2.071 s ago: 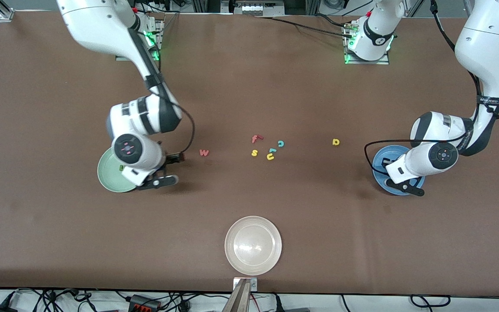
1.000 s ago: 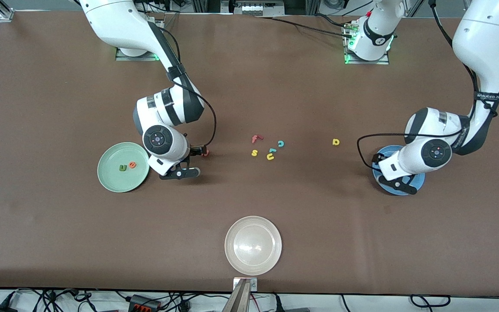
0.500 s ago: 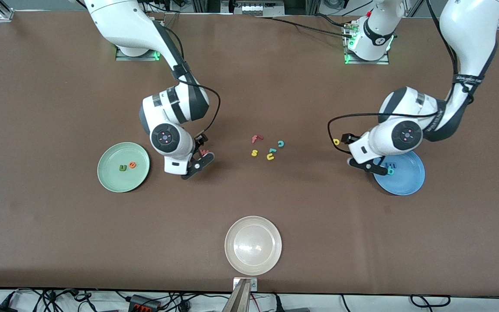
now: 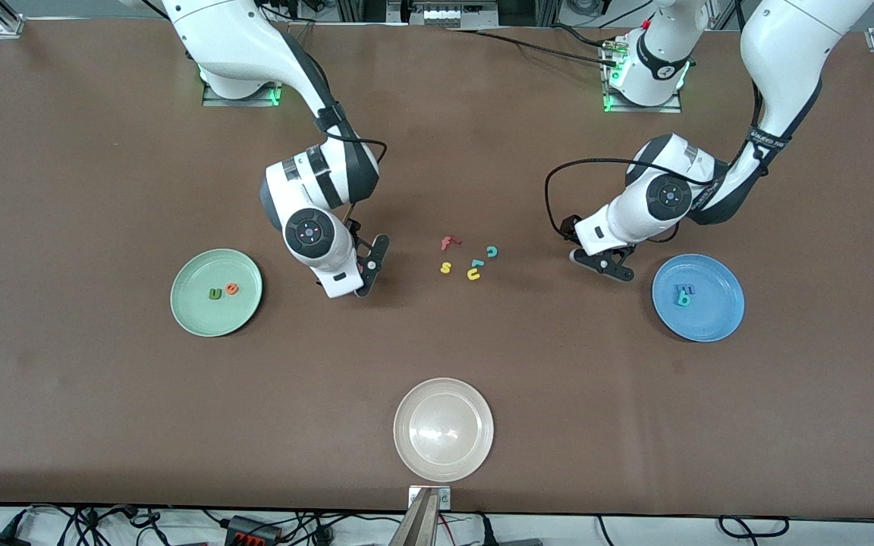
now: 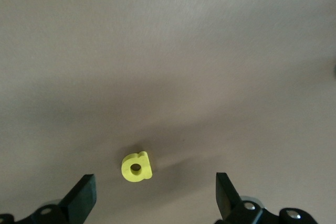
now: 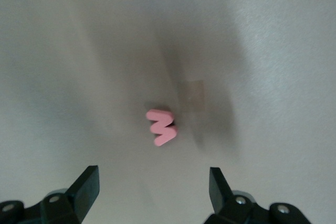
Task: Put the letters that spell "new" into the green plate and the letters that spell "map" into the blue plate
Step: 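Grasp the pink m with the right gripper while the left gripper grasps yellow a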
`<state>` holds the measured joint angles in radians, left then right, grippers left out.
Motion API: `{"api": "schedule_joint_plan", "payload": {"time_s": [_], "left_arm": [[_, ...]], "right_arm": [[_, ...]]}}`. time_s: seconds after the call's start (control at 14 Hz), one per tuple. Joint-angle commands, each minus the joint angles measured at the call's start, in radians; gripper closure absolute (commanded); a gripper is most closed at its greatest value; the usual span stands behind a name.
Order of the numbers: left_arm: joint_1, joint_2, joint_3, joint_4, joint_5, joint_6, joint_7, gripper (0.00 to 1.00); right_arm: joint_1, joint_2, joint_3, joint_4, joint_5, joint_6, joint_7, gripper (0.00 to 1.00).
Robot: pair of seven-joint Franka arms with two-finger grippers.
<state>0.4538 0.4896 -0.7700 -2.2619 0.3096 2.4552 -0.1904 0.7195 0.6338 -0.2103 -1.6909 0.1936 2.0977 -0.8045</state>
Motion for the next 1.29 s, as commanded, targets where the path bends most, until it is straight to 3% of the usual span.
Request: {"api": "schedule_joint_plan", "payload": {"time_s": [0.0,0.43,0.64,0.79,1.0,1.21], "left_arm": [[0.019,0.03,0.004,-0.004,0.057,0.024,-0.04,0.0],[0.012,0.08,0.011,-0.002,0.34,0.018,-0.272,0.0],[0.022,0.076,0.008,-0.001,0.349,0.011,-0.28,0.55],[0.023,0.08,0.006,-0.001,0.349,0.011,-0.285,0.74],[0.025,0.073,0.004,0.002,0.349,0.01,-0.282,0.87],[0.029,0.063,0.0,0.015,0.349,0.007,-0.281,0.88]], "right_arm": [[0.026,-0.054,0.0,-0.142,-0.01,0.161,-0.053,0.09],[0.083,-0.049,-0.001,-0.182,-0.011,0.24,-0.064,0.21],[0.112,-0.049,-0.003,-0.252,-0.016,0.372,-0.077,0.22],[0.11,-0.045,-0.004,-0.26,-0.017,0.406,-0.1,0.22],[0.112,-0.048,-0.009,-0.266,-0.02,0.404,-0.107,0.25],[0.113,-0.063,-0.017,-0.265,-0.029,0.4,-0.108,0.25]]}}
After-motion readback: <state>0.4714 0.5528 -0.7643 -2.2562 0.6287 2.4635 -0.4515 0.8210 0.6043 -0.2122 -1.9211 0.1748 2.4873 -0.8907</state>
